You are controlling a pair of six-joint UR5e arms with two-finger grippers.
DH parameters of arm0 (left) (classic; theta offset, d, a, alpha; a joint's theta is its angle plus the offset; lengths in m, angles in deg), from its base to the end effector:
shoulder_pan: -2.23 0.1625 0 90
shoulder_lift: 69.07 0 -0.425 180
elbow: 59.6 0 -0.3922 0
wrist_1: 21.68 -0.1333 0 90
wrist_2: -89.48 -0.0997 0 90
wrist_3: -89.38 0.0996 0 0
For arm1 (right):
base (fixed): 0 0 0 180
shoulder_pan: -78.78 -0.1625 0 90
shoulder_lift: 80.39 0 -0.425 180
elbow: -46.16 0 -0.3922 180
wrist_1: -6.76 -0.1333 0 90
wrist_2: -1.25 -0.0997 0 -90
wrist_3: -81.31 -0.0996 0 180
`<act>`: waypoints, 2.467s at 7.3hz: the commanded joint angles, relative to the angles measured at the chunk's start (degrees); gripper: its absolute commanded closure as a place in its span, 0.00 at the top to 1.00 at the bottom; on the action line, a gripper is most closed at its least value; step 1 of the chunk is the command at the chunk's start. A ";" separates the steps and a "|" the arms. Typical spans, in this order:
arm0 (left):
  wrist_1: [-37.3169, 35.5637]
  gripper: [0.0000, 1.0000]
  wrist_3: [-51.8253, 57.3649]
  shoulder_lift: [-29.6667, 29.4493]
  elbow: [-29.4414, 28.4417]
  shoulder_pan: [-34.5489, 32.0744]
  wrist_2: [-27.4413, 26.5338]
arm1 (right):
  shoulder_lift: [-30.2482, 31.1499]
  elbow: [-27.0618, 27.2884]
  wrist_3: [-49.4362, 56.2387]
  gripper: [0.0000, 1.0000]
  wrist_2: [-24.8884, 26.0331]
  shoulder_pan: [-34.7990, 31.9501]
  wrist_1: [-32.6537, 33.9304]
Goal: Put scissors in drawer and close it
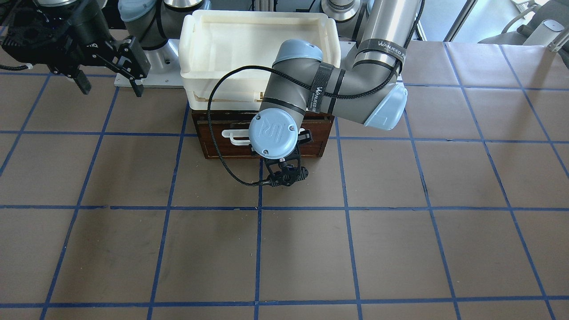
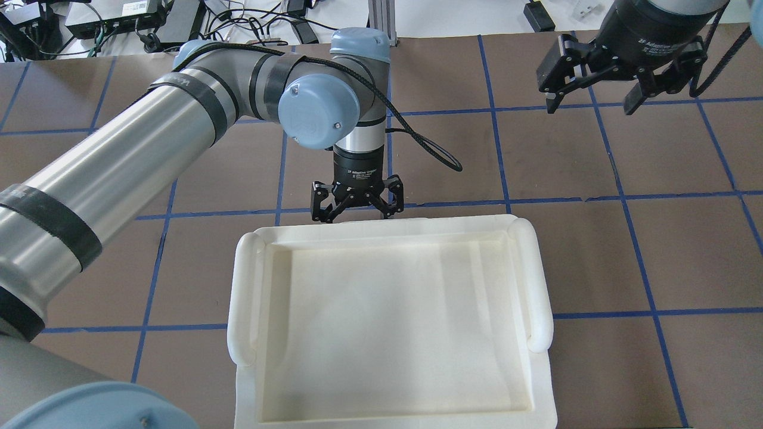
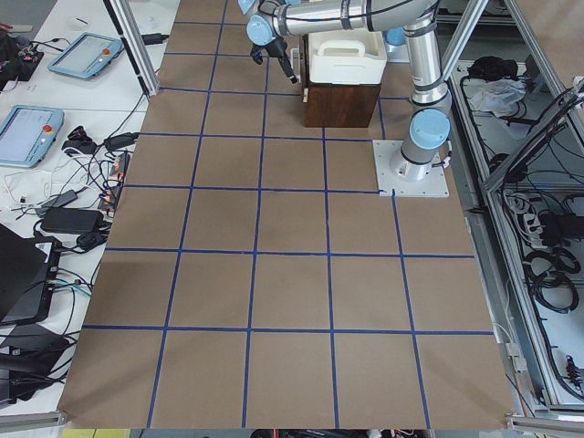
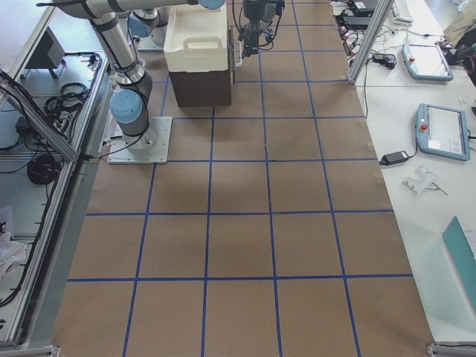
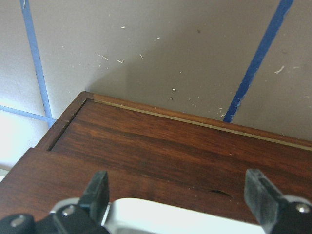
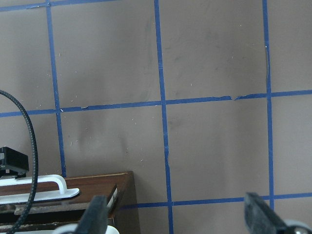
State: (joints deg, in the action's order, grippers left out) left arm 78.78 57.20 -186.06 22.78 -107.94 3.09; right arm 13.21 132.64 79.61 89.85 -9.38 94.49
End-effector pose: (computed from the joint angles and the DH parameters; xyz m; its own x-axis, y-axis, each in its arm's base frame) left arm -0.3379 -0.5150 0.2753 -0.9613 -0.1673 -0.2187 -0.2515 0.8568 0.4501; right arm 0.1206 -0.4744 0.5445 -0.9979 0.0596 -0.0268 0.0616 0.9946 -0.0838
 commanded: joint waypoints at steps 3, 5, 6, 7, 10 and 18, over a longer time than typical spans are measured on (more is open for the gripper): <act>0.80 1.00 -1.22 -0.08 0.06 -0.57 0.00 | 0.00 0.00 0.03 1.00 0.00 -0.09 0.07; 1.32 1.00 -1.22 0.45 0.06 -1.10 -0.09 | 0.00 0.00 0.03 1.00 -0.09 0.00 0.07; 1.24 1.00 -1.22 0.28 0.06 -1.10 -0.27 | 0.00 0.00 0.03 1.00 0.00 0.00 0.07; 0.97 1.00 -1.05 0.45 -0.72 -0.49 -0.27 | -0.09 0.00 0.03 1.00 -0.09 0.00 0.07; -6.76 1.00 11.98 1.94 -7.47 6.42 -0.70 | 0.00 0.00 0.03 1.00 0.00 0.00 0.07; -9.22 1.00 30.22 16.69 -6.88 19.90 -5.98 | -0.09 0.00 0.38 1.00 0.00 0.00 0.16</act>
State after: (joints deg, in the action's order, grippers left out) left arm 69.18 84.91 -171.66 15.47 -89.27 -2.80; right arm 13.13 132.64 79.98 89.82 -9.44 94.65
